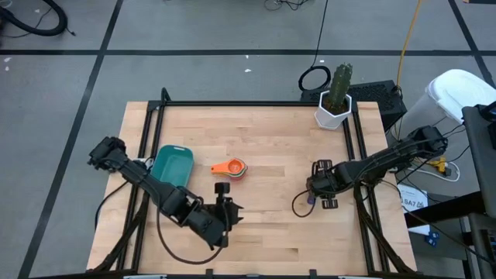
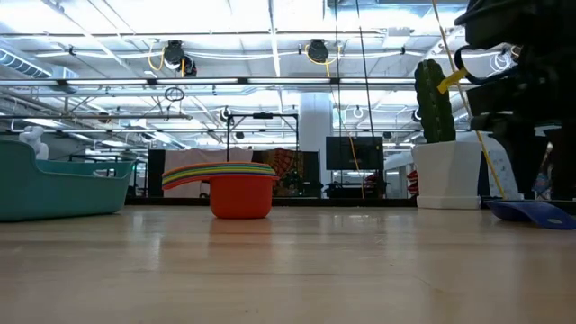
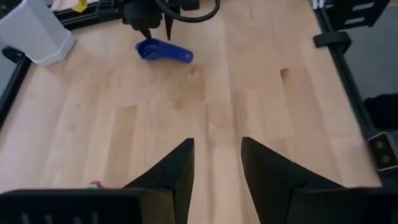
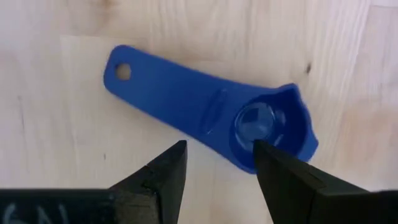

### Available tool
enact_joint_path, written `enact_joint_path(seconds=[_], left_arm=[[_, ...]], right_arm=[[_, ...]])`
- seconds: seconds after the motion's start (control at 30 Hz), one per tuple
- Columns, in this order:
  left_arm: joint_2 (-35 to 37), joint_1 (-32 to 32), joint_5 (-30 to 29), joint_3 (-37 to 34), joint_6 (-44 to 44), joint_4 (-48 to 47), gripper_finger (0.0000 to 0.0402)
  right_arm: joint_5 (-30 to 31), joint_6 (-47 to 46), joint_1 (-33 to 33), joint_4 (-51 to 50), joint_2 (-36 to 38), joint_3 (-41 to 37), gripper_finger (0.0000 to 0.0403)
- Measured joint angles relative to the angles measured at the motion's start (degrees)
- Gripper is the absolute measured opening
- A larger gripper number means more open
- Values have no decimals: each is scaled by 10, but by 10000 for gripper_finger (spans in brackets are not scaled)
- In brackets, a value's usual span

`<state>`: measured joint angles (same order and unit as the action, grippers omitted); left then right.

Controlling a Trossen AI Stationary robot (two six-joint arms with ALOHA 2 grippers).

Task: Nest measuring cups in basket
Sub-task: Stack the dark blue measuring cup into the orange measuring cup

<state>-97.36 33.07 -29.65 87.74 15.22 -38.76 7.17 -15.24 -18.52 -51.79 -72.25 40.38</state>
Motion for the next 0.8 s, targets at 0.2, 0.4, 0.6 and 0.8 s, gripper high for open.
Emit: enact_joint_path(seconds=[0.2,0.4,0.6,0.8], left_arm=[[0,20,-14,0,34,-1,136],[0,46,-44,0,55,-6,136],[0,57,-55,0,63,-10,136],[0,55,-55,0,60,-10,136]], right_arm=[[1,-29,-3,-12,0,-19,176],[4,-45,-4,49,-1,-41,176],[21,-52,-4,69,-1,-45,176],[16,-84,-4,57,-1,-45,176]])
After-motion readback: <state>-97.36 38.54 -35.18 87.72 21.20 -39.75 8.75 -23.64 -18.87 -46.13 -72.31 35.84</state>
